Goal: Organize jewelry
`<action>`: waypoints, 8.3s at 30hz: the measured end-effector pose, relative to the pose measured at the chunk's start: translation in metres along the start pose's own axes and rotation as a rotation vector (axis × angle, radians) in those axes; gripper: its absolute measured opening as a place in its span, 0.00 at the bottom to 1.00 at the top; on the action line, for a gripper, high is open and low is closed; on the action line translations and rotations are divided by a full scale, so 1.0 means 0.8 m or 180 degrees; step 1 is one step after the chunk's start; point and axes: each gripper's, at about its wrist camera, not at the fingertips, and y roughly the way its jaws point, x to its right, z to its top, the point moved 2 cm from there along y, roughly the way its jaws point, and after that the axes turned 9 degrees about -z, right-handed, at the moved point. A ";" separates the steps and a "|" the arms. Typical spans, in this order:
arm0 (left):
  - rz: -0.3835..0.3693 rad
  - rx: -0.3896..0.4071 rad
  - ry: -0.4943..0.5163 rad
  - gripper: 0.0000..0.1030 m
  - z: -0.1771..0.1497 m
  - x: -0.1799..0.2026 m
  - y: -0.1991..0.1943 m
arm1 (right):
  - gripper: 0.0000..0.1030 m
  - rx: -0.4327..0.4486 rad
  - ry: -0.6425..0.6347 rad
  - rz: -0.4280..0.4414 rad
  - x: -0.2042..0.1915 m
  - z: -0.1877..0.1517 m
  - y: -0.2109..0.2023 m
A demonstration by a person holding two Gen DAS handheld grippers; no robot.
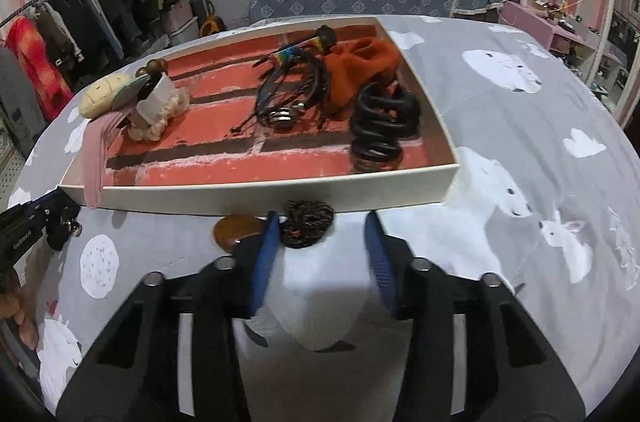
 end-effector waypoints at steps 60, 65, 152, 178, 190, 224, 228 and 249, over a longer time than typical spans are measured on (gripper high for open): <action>-0.0279 0.0947 0.0034 0.13 0.089 0.114 -0.012 | 0.24 0.1309 -0.0237 -0.0040 0.005 0.072 -0.046; -0.0275 0.0918 -0.0002 0.13 0.085 0.112 -0.005 | 0.24 0.1158 -0.0334 -0.0027 -0.008 0.066 -0.026; 0.0347 0.1037 -0.0029 0.96 -0.062 0.114 -0.170 | 0.96 0.1220 -0.0063 -0.0006 0.031 -0.088 -0.189; 0.0409 0.1035 -0.0031 0.96 -0.064 0.122 -0.181 | 0.96 0.1238 -0.0012 -0.0038 0.041 -0.092 -0.199; 0.0456 0.1014 -0.0044 0.96 -0.067 0.116 -0.179 | 0.96 0.1202 -0.0054 -0.0039 0.038 -0.092 -0.196; 0.0426 0.0979 -0.0046 0.96 -0.072 0.111 -0.168 | 0.96 0.1179 -0.0076 -0.0088 0.040 -0.089 -0.184; 0.0419 0.0976 -0.0046 0.96 -0.072 0.112 -0.168 | 0.96 0.1183 -0.0080 -0.0093 0.040 -0.089 -0.184; 0.0405 0.0979 -0.0061 0.96 -0.074 0.111 -0.167 | 0.96 0.1178 -0.0075 -0.0054 0.039 -0.087 -0.183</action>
